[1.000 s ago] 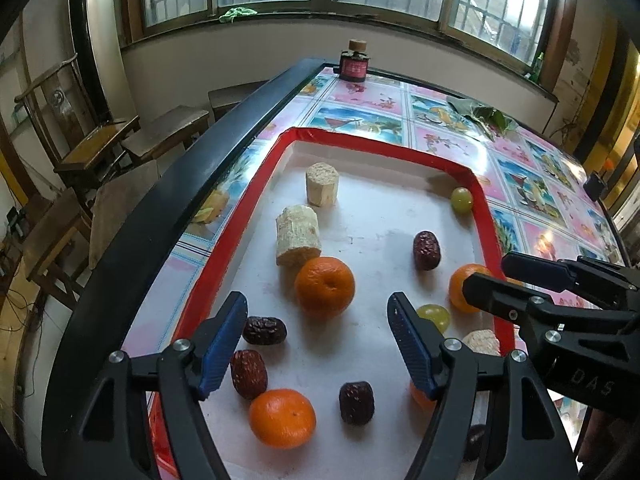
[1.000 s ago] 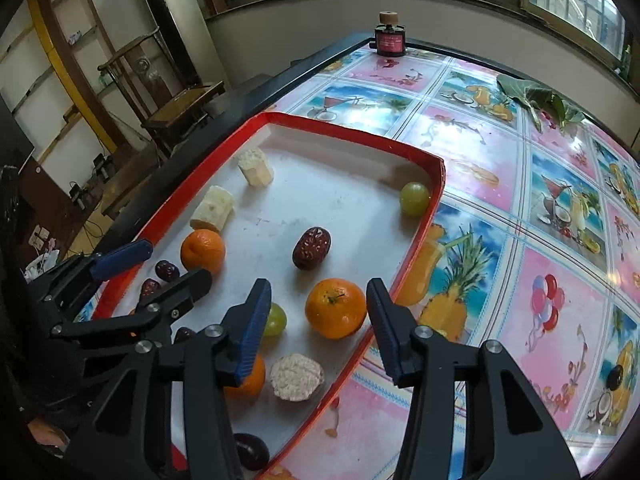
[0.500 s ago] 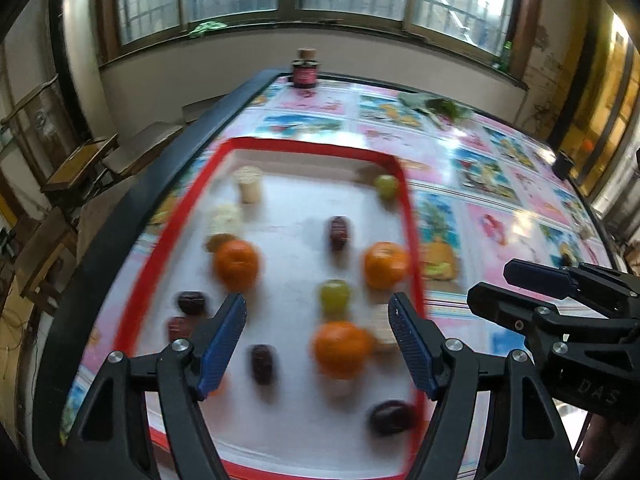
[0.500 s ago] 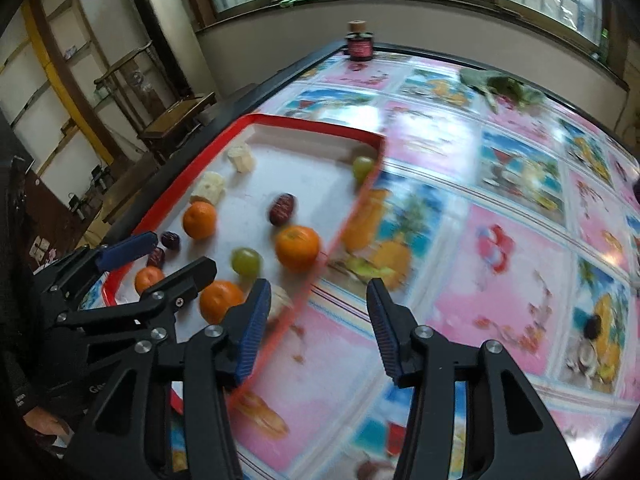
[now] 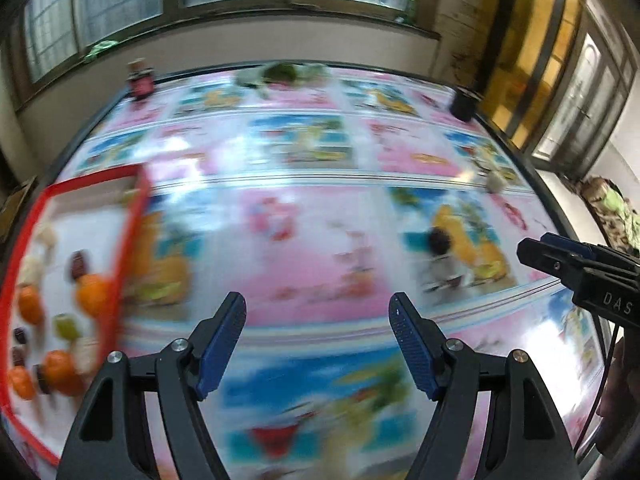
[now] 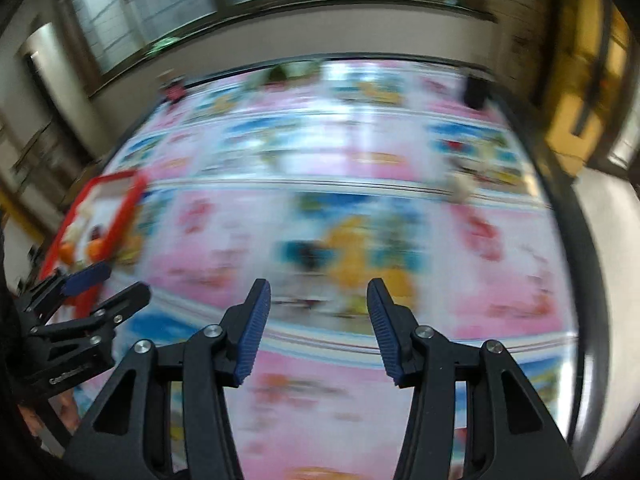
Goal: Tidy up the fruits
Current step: 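Grasp a dark date with the left tool while the right tool grasps a white round slice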
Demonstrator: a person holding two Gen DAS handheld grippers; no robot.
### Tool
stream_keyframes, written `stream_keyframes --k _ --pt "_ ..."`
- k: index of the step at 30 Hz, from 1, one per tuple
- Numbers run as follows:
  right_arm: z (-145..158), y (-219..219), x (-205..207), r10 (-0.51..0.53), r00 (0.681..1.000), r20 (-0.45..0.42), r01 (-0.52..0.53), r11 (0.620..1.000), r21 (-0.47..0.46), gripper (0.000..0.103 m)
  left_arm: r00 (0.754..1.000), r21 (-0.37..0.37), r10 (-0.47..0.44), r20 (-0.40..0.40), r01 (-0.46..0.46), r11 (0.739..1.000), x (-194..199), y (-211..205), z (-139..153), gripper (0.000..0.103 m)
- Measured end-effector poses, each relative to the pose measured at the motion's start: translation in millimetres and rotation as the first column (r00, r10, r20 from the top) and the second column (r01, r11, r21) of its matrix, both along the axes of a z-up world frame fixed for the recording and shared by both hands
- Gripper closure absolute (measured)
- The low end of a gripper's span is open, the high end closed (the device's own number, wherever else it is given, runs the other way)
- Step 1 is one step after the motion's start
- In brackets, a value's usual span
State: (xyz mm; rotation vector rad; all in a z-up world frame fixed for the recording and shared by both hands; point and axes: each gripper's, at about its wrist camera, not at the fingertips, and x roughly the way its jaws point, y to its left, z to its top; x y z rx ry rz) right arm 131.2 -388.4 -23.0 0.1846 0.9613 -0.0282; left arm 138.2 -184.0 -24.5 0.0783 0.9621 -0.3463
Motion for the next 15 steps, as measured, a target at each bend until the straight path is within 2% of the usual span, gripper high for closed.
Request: stream_keyframes --k 5,13,15 --pt "-10 -59 -2 -0.055 0.998 -0.014 0.055 0.998 -0.003 0.051 1.0 -0.012 -0.002 -0.024 0.002 1.0 12 -47 -12 0.029" --pt "-21 -102 29 -0.048 0.999 0.007 0.048 0.998 0.031 0.051 0.997 -0.023 0.047 -0.068 -0.048 0.999 30 -82 -30 0.03" --pt "-25 -107 43 -0.039 0.999 0.003 0.039 0.998 0.051 0.051 0.997 -0.012 0.058 -0.052 -0.059 0.998 31 -85 -31 0.031"
